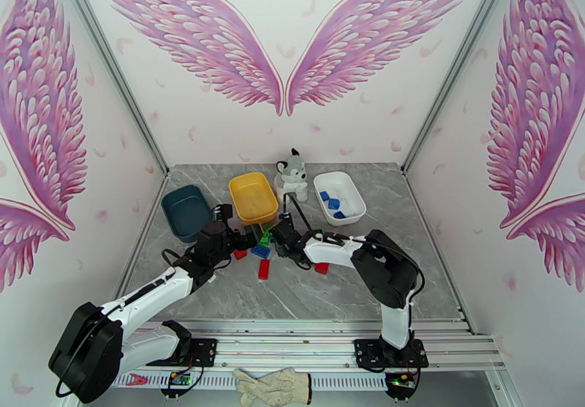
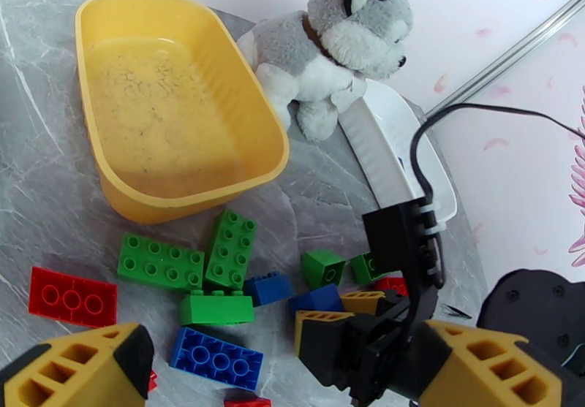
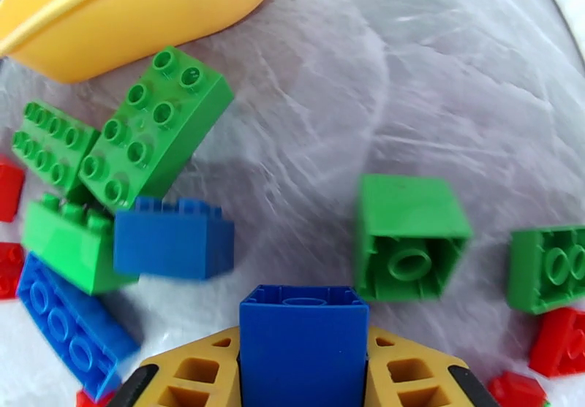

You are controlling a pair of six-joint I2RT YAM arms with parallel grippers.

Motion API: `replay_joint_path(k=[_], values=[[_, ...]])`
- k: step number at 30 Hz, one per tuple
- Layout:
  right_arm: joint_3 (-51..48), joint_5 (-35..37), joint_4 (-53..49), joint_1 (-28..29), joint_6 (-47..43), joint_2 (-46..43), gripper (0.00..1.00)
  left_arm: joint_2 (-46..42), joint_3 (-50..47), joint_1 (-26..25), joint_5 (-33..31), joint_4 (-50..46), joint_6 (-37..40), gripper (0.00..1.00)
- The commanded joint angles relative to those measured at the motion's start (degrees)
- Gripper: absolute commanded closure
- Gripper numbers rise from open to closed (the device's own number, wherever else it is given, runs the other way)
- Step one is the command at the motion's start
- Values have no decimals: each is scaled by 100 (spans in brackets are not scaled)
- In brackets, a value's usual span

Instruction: Sort the legos into containers by color

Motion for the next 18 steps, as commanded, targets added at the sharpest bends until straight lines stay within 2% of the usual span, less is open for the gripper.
replay_joint_path(k=[1, 8, 18], values=[[-270, 65, 152, -25, -11, -534, 68, 121, -72, -61, 97, 123, -27, 1], [-704, 44, 98, -436, -46, -1321, 69, 720, 248, -366, 425, 269, 105, 1], [-1145, -309, 241, -1904, -14, -2091, 71, 1886, 1196, -1155, 963, 141, 661, 1]])
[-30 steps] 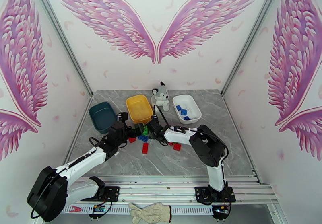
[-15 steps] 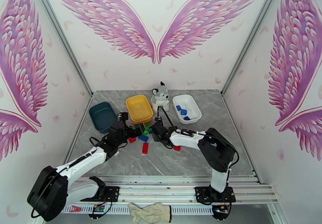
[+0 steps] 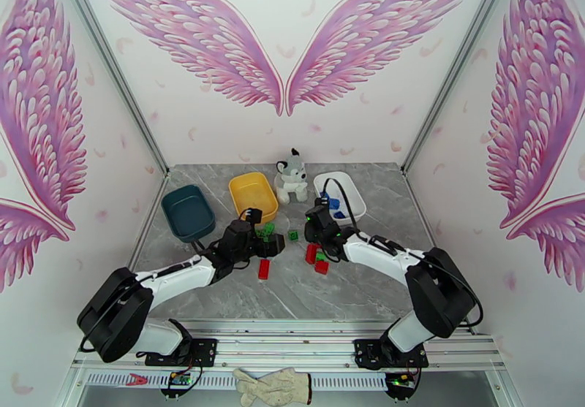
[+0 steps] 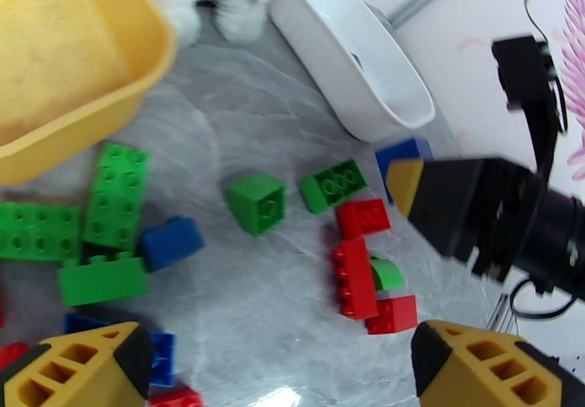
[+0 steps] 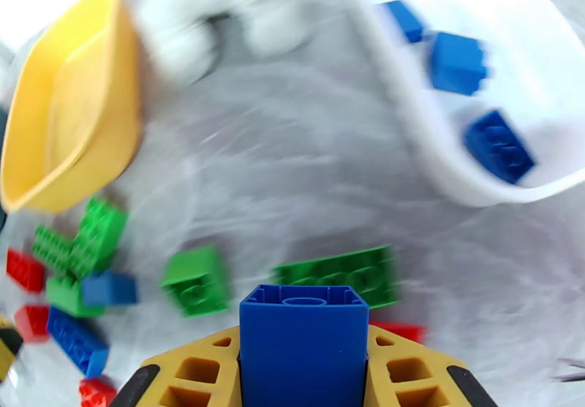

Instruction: Sort the legos into containers by color

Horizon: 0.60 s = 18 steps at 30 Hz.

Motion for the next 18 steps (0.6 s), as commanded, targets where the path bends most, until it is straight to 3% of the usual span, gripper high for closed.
replay_joint_path(k=[1, 9, 18], values=[[-53, -174, 154, -449, 12, -232, 71, 337, 453, -215, 296, -80, 333, 1], [1069, -266, -148, -1389, 90, 474, 68, 508, 865, -638, -50, -538, 844, 1], [2198, -363, -807, -1628, -90, 1213, 37, 225, 785, -696, -718, -686, 1070, 1]])
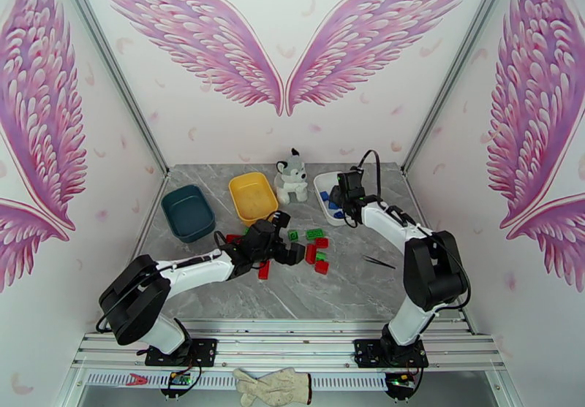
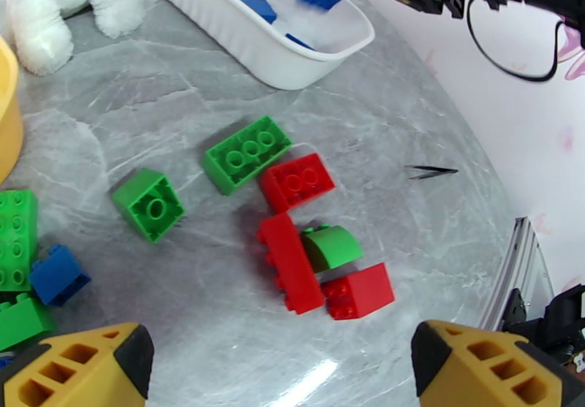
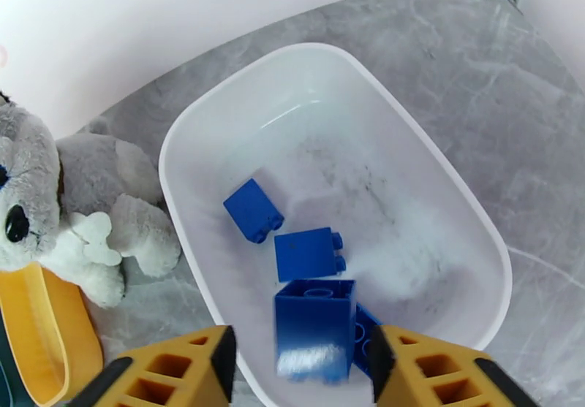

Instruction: Sort the legos into containers by color

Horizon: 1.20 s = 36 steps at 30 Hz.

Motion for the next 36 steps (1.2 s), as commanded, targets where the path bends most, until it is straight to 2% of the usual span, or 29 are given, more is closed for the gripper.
replay_joint_path(k=[1, 7, 10, 16, 20, 24, 29, 36], values=[[160, -179, -354, -22, -83, 18, 34, -305, 58, -8, -482, -153, 184, 1], [-243, -282, -143, 312, -247, -524, 27, -727, -162, 38, -1226, -205, 167, 1], [-603, -334, 43, 585, -273, -826, 24, -991, -334, 231, -1527, -271, -37, 1], [-1104, -273, 267, 1568, -499, -1119, 22, -1581, -960, 1188, -1160, -117, -797, 1], [-1053, -245, 177, 2247, -598, -881, 23, -1892, -1344, 1806, -815, 74, -1180, 1], [-922, -323, 204, 2690, -593, -448, 25, -2099, -1562, 2125, -660, 209, -1350, 1], [-532, -343, 129, 2953, -589, 331, 25, -2144, -1593, 2189, -587, 238, -1393, 1], [-170, -417, 142, 2969, -540, 989, 25, -2097, -1600, 2190, -482, 265, -1425, 1]])
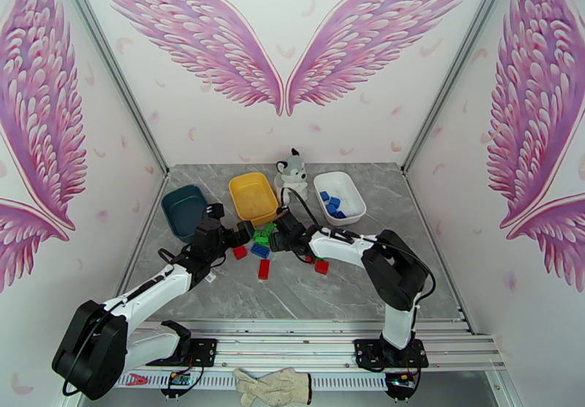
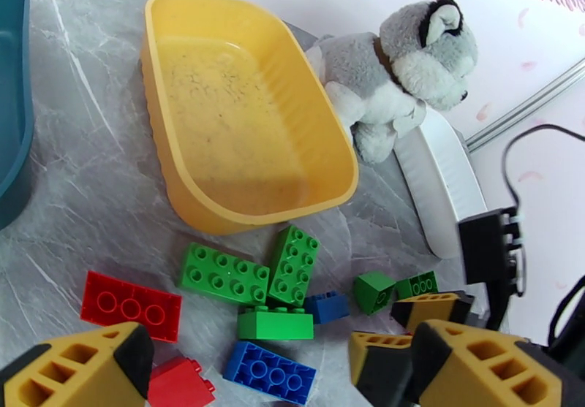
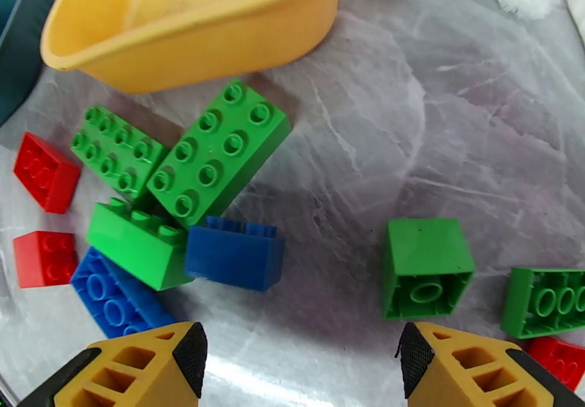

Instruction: Sort the legos into containers by color

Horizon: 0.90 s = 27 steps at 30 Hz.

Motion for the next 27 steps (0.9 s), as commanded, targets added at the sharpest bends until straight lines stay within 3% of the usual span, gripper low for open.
replay_joint_path(k=[1, 27], values=[[300, -69, -1, 14, -23, 182, 25, -77, -64, 41, 126, 122, -65, 1], [1110, -404, -164, 82, -47, 1028, 29, -105, -84, 57, 144, 121, -85, 1]])
